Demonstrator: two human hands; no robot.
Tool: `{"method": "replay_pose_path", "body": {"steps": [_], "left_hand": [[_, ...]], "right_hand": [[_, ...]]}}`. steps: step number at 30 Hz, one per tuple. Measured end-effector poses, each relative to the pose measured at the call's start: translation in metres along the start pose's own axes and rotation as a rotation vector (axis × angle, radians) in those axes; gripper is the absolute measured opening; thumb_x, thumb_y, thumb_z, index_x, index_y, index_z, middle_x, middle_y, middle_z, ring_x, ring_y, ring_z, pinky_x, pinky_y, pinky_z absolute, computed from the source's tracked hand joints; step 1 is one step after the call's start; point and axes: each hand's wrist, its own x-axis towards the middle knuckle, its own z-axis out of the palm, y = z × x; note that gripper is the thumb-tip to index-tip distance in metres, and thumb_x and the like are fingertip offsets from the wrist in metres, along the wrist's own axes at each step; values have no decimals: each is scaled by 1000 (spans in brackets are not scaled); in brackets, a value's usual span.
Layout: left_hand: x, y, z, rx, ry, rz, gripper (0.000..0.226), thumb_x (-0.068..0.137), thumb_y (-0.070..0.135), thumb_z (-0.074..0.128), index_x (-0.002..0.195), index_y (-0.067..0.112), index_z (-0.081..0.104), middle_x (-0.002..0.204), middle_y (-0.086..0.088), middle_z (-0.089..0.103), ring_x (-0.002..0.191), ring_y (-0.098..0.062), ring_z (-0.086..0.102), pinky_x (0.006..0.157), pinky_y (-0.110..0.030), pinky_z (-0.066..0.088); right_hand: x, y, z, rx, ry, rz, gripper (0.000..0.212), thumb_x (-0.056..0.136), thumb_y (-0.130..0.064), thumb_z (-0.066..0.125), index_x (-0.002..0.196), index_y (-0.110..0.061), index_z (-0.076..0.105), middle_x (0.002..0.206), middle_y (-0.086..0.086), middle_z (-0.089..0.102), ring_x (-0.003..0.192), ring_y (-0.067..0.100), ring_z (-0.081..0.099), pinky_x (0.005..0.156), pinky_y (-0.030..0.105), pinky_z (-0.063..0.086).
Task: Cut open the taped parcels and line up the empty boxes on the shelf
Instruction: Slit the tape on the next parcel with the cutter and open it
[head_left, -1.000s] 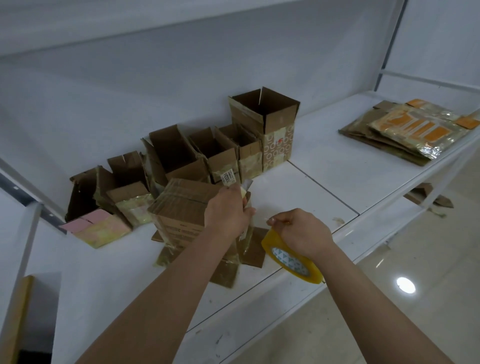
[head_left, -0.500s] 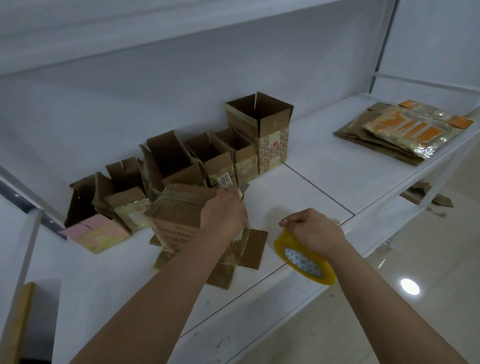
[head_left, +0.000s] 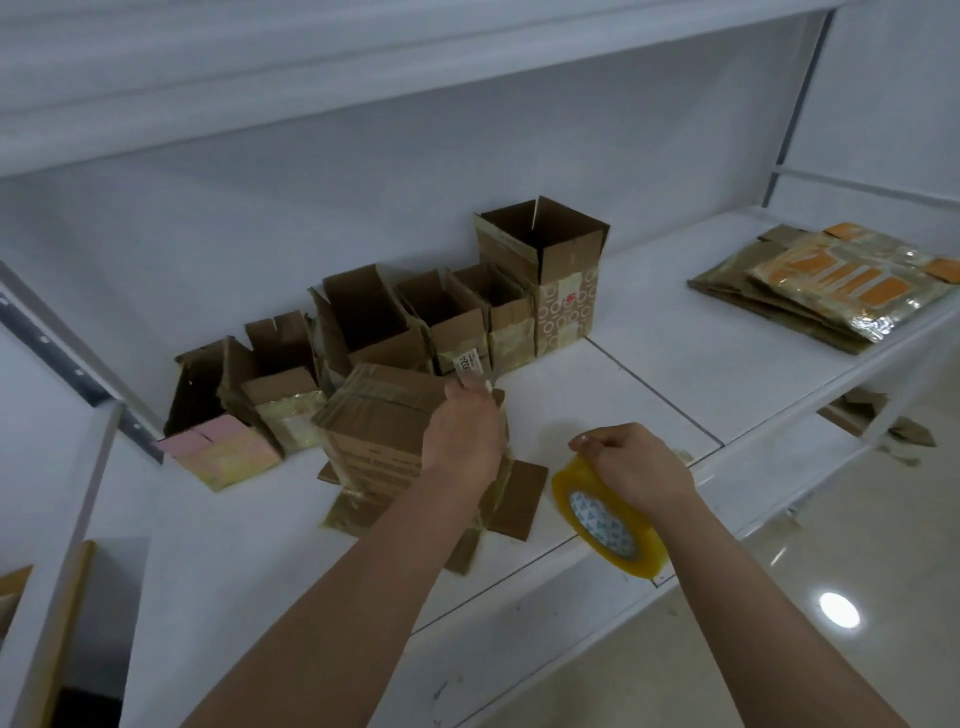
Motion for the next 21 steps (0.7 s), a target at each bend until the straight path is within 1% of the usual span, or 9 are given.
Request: {"method": "replay_pose_path", "body": {"steps": [2, 5, 7, 10, 12, 13, 15, 18, 21], "left_hand": [[-2, -4, -3, -13, -23, 28, 57, 96, 14, 59, 145, 6, 31, 138, -15, 45, 120, -32, 53, 90, -38, 47], [-12, -17, -13, -4, -29, 131, 63, 95, 20, 61, 148, 10, 29, 143, -14, 44, 122, -30, 53, 92, -38, 48], [-20, -28, -21, -25, 15, 183, 63, 94, 23, 63, 148, 15, 32, 141, -12, 47, 117, -28, 56, 89, -36, 49], [-30, -40, -33, -96, 80, 242, 61, 91, 23, 65, 145, 21, 38, 125, -10, 60, 101, -25, 63, 81, -36, 54], [-35, -48, -39, -153, 109, 272, 59, 88, 24, 69, 142, 21, 44, 108, -6, 65, 93, -22, 64, 76, -35, 54], [-37, -53, -43, -181, 113, 291, 59, 86, 25, 71, 140, 21, 47, 105, -4, 66, 93, -20, 63, 75, -32, 53], [-41, -62, -48, -198, 69, 345, 59, 83, 28, 73, 137, 22, 50, 107, 0, 65, 97, -16, 62, 76, -26, 49], [-53, -76, -45, -187, -55, 473, 57, 85, 26, 72, 137, 27, 51, 111, 5, 64, 98, -9, 60, 69, -15, 42], [-65, -90, -36, -164, -125, 601, 54, 88, 23, 69, 139, 28, 51, 121, 5, 65, 103, -4, 54, 68, -7, 38]], "right_hand": [[2, 0, -2, 39, -14, -2, 28, 96, -41, 50, 112, -37, 72, 118, -3, 66, 112, 24, 59, 92, 35, 46], [3, 6, -5, 112, -10, 10, 25, 92, -47, 56, 106, -36, 75, 117, -1, 68, 110, 25, 61, 98, 43, 48], [4, 7, -8, 139, 3, 2, 24, 90, -48, 58, 103, -37, 75, 116, -1, 69, 109, 25, 62, 98, 45, 49], [5, 0, -12, 186, 3, -27, 23, 91, -46, 59, 103, -36, 76, 115, -1, 69, 108, 25, 62, 99, 46, 49], [5, -8, -11, 220, 11, -49, 18, 89, -51, 61, 92, -42, 75, 111, -2, 70, 105, 24, 63, 98, 46, 50], [5, -12, -10, 237, 18, -64, 15, 88, -53, 61, 85, -45, 74, 109, -3, 71, 104, 23, 64, 98, 46, 50], [5, -22, -5, 274, 34, -89, 15, 91, -49, 61, 84, -45, 73, 113, -6, 70, 108, 22, 62, 101, 46, 48], [6, -38, 7, 327, 35, -127, 18, 93, -45, 59, 96, -40, 76, 122, -9, 67, 116, 19, 58, 105, 43, 45], [5, -52, 21, 393, -5, -152, 17, 94, -39, 60, 88, -40, 75, 117, -9, 69, 113, 14, 59, 104, 37, 45]]}}
